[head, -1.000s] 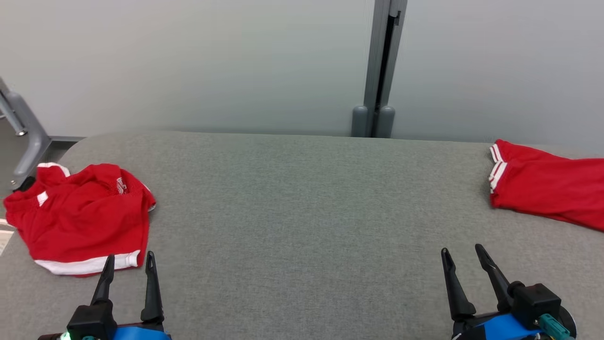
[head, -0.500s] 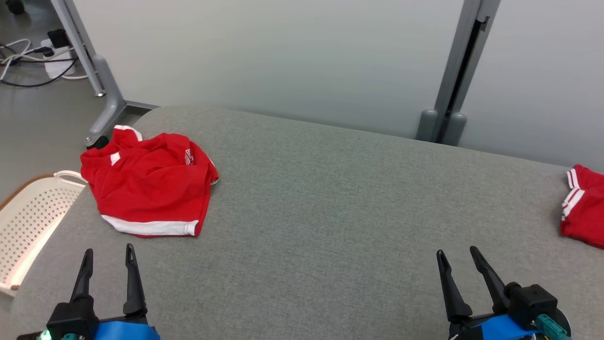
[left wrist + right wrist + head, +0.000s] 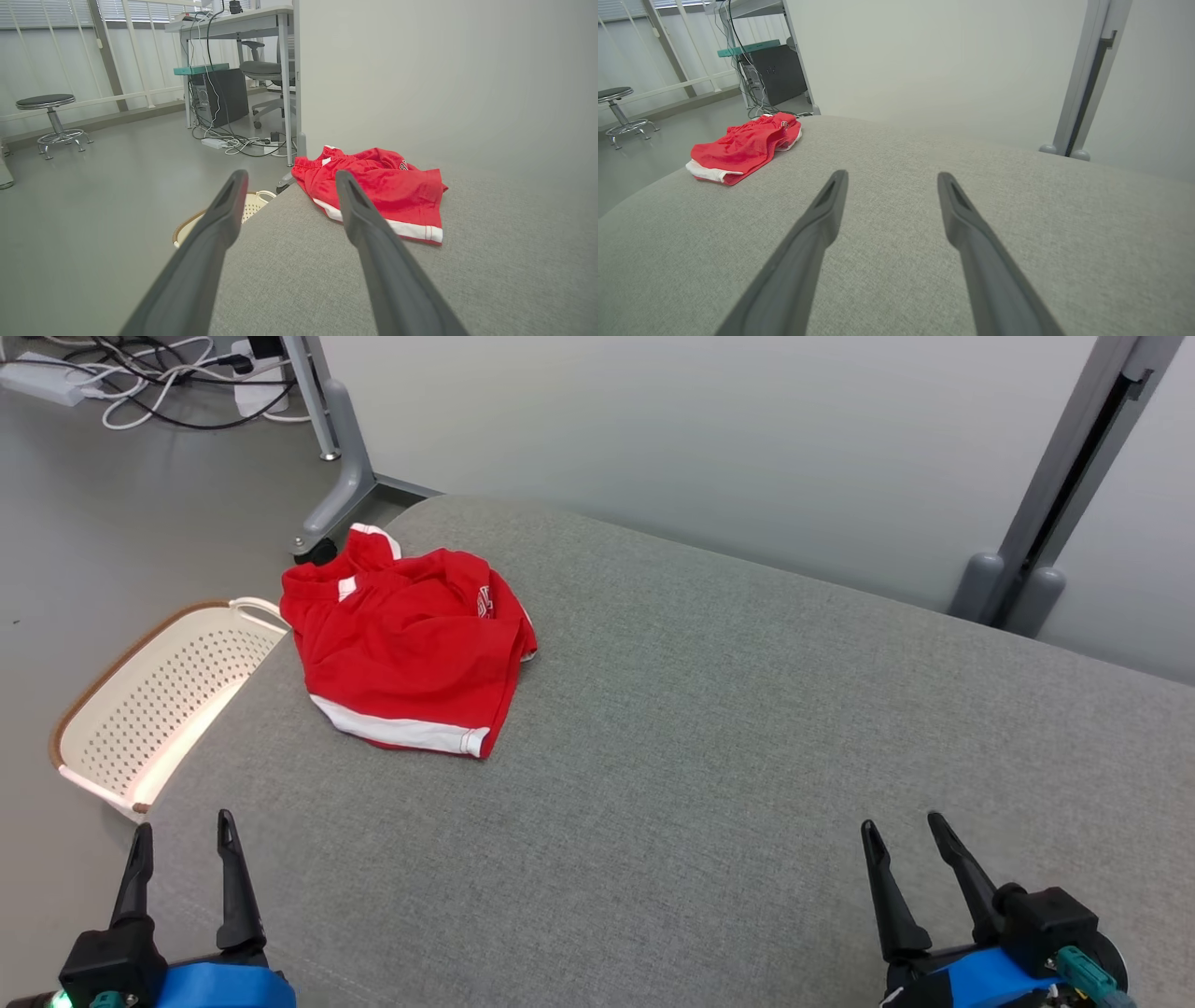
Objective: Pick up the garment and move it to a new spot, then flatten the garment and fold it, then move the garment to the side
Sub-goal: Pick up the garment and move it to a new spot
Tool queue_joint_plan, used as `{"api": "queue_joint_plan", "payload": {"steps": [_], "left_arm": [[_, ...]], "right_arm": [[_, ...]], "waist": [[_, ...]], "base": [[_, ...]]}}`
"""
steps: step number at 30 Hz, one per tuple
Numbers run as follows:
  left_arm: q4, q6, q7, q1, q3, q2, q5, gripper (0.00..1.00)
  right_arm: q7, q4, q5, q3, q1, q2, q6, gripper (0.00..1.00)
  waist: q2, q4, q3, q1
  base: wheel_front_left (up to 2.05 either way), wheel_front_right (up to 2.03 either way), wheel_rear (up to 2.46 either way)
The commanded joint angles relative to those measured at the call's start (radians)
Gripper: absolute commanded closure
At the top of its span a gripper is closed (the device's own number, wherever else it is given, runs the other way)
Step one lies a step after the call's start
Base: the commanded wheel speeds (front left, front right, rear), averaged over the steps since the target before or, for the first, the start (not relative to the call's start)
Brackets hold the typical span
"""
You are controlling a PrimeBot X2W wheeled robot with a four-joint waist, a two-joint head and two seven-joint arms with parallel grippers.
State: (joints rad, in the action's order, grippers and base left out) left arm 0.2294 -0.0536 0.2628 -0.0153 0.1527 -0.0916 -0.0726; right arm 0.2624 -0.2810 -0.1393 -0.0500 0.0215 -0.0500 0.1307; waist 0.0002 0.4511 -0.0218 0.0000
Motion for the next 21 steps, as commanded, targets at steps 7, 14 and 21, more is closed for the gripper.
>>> {"api": "queue_joint_plan", "payload": {"steps": [7, 14, 21], "left_arm": [[0.0, 0.008, 0.003, -0.016, 0.03, -0.003, -0.009, 0.0], [-0.001, 0.009, 0.003, -0.009, 0.044, 0.005, -0.014, 0.0], [0.03, -0.007, 0.003, 0.091, 0.067, -0.01, -0.042, 0.0]], "right_arm": [[0.003, 0.008, 0.02, 0.004, 0.015, -0.001, 0.0, 0.0], [0.003, 0.01, 0.034, -0.002, 0.028, -0.001, 0.0, 0.0], [0.003, 0.049, 0.077, 0.018, 0.057, -0.002, 0.0, 0.0]], "waist": [[-0.0002, 0.028, -0.013, 0.0], [-0.0002, 0.022, -0.03, 0.0], [-0.0002, -0.028, -0.079, 0.0]], "base": [[0.0, 0.0, 0.0], [0.0, 0.0, 0.0], [0.0, 0.0, 0.0]]}}
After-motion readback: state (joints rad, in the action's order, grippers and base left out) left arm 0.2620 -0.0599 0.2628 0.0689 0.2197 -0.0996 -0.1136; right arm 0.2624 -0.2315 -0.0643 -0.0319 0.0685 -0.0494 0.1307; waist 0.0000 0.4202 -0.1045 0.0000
